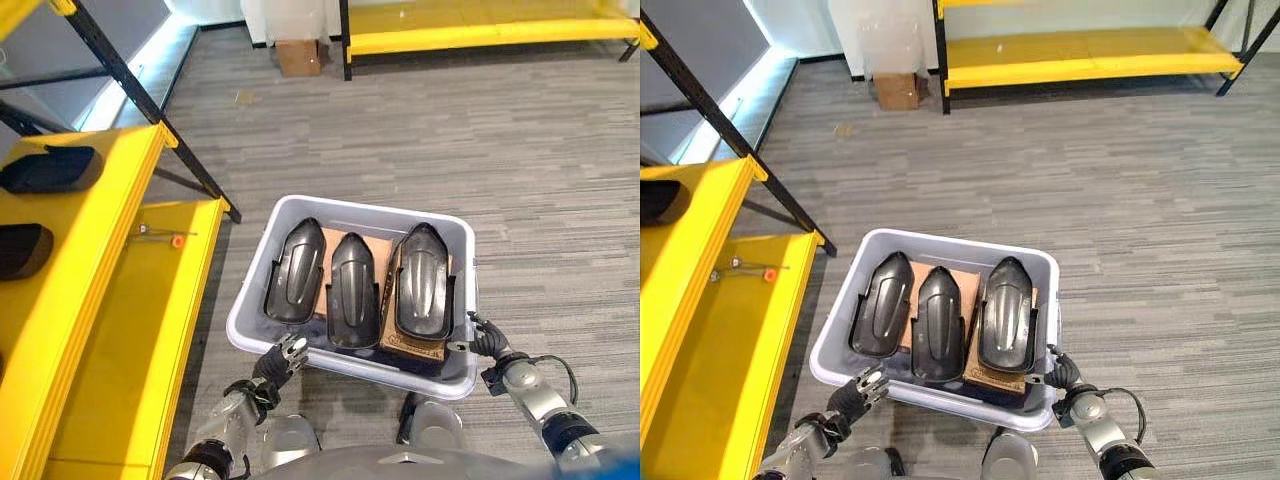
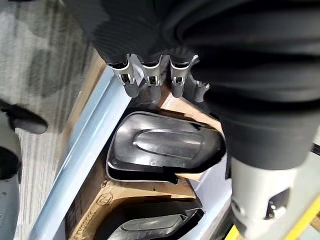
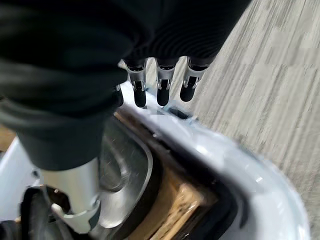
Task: Move parts from the plastic box to the shelf.
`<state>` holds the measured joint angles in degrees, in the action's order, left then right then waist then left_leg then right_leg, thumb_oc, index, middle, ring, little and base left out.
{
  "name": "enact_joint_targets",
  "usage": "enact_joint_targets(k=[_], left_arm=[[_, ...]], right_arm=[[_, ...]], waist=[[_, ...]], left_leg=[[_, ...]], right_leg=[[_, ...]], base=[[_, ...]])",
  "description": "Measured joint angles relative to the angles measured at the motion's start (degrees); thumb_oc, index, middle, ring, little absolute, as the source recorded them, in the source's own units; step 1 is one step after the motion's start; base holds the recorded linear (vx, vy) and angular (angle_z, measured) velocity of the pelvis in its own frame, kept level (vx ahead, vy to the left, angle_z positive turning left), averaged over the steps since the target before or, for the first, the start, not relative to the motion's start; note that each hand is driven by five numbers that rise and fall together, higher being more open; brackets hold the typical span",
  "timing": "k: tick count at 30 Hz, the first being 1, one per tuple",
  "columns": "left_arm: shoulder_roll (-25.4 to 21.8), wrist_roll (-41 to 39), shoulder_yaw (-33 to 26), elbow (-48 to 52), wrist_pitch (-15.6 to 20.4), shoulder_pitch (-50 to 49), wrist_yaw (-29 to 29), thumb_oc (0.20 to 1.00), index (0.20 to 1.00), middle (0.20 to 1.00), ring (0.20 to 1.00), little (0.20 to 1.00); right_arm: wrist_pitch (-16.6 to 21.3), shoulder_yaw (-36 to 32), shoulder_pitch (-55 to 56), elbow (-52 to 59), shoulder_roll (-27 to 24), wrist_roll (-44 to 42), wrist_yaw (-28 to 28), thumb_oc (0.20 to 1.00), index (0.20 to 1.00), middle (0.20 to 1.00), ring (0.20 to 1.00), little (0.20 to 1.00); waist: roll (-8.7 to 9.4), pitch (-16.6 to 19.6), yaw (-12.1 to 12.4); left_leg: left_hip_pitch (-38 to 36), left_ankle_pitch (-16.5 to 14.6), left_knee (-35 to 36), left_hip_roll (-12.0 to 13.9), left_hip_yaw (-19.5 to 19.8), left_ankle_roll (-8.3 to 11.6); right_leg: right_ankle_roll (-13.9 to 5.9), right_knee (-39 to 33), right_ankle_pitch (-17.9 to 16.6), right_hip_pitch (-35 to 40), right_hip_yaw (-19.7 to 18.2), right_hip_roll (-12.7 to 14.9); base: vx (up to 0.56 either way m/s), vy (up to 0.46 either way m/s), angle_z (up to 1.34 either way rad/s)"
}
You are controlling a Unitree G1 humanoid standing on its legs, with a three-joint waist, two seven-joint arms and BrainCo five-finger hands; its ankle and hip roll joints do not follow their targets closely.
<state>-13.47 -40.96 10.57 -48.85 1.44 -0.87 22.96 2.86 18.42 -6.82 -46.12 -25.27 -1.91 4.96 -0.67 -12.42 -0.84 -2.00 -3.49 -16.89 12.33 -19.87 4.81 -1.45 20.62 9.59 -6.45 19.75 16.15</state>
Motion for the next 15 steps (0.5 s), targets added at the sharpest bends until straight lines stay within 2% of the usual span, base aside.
enact_joint_targets(k=[1, 2, 3, 6, 8, 9, 10, 13, 15], left_arm=[[0.2, 0.0, 1.3, -0.6, 0.0, -0.1, 0.3, 1.0, 1.0, 1.0, 1.0, 1.0], [0.6, 0.1, 1.9, -1.0, 0.0, -0.2, 0.5, 1.0, 1.0, 1.0, 1.0, 1.0], [0.6, 0.1, 2.0, -0.9, 0.0, -0.3, 0.8, 1.0, 1.0, 1.0, 1.0, 1.0], [-1.6, 1.8, 2.6, -0.4, 0.3, -0.3, 0.9, 1.0, 1.0, 1.0, 1.0, 1.0], [-3.6, 2.8, 2.9, -0.3, 0.7, -2.0, 0.9, 1.0, 1.0, 1.0, 1.0, 1.0], [-4.6, 3.5, 2.9, -0.1, 1.3, -2.5, 0.9, 1.0, 1.0, 1.0, 1.0, 1.0], [-6.9, 3.6, 2.7, 0.4, 1.9, -2.4, 1.4, 1.0, 1.0, 1.0, 1.0, 1.0], [-9.2, 3.6, 2.8, 0.8, 1.7, -1.9, 3.5, 1.0, 1.0, 1.0, 1.0, 1.0], [-10.3, 4.2, 2.8, 3.0, 1.6, -1.5, 4.6, 1.0, 1.0, 1.0, 1.0, 1.0]], right_arm=[[0.1, -0.4, 0.0, -0.4, -0.7, 0.7, 0.6, 1.0, 1.0, 1.0, 1.0, 1.0], [0.2, -1.0, 0.0, -0.8, -1.3, 1.2, 0.9, 1.0, 1.0, 1.0, 1.0, 1.0], [0.5, -1.3, 0.0, -1.3, -1.5, 1.2, 0.9, 1.0, 1.0, 1.0, 1.0, 1.0], [1.4, -1.3, 0.1, -3.0, 0.9, 1.2, 0.5, 1.0, 1.0, 1.0, 1.0, 1.0], [1.9, -1.3, 1.0, -3.3, 2.7, 1.1, 0.5, 1.0, 1.0, 1.0, 1.0, 1.0], [2.2, -1.1, 1.1, -3.3, 3.0, 1.0, 0.5, 1.0, 1.0, 1.0, 1.0, 1.0], [3.2, -1.2, 0.5, -3.2, 2.9, 1.0, 0.9, 1.0, 1.0, 1.0, 1.0, 1.0], [3.5, -1.3, -0.8, -2.9, 2.8, -1.3, 3.8, 1.0, 1.0, 1.0, 1.0, 1.0], [4.4, -2.2, -1.2, 1.0, 2.8, -3.3, 7.7, 1.0, 1.0, 1.0, 1.0, 1.0]], waist=[[-1.38, 0.7, -0.4], [-2.35, 1.4, -0.7], [-2.69, 1.6, -1.4], [0.58, 1.0, -0.3], [2.59, 1.0, 0.5], [3.19, 0.9, 0.8], [4.68, -0.2, 2.1], [6.4, -1.5, 3.5], [7.73, -3.2, 3.4]], left_leg=[[-0.1, -0.8, 2.0, 0.9, -1.6, -0.47], [-0.9, -3.2, 3.3, 0.4, -1.9, -0.4], [-1.1, -5.0, 4.8, -0.4, -1.9, 0.54], [-0.8, -5.3, 5.7, -4.1, -2.1, -0.9], [0.2, -5.6, 4.6, -5.2, -1.6, -1.86], [1.2, -5.9, 3.2, -5.1, -1.5, -2.28], [4.5, -7.0, -0.6, -4.5, -1.2, -3.01], [8.2, -8.7, -5.7, -3.4, -0.8, -3.62], [9.9, -9.6, -7.9, -2.1, -1.6, -4.27]], right_leg=[[-0.94, 0.9, 0.0, -0.6, -0.1, 0.1], [-1.67, 1.4, -0.4, -1.0, -0.4, 0.4], [-2.7, 1.5, -0.9, -1.1, -0.4, 0.8], [-4.61, -0.8, -4.2, -0.9, -1.6, 3.4], [-5.14, -3.1, -6.3, -0.1, -1.8, 4.1], [-5.4, -4.3, -7.3, 0.0, -1.8, 4.1], [-5.97, -6.1, -9.5, -0.4, -1.6, 3.9], [-5.75, -8.9, -12.9, -1.0, -1.5, 2.9], [-5.71, -13.8, -18.7, -0.8, -2.1, 1.7]], base=[[-0.03, 0.26, 0.03], [-0.03, 0.236, 0.2], [-0.05, 0.231, 0.3], [-0.09, 0.198, 0.14], [-0.16, 0.147, 0.08], [-0.25, 0.175, 0.15], [-0.26, 0.191, 0.11], [-0.2, 0.124, -0.01], [-0.09, 0.088, -0.34]])
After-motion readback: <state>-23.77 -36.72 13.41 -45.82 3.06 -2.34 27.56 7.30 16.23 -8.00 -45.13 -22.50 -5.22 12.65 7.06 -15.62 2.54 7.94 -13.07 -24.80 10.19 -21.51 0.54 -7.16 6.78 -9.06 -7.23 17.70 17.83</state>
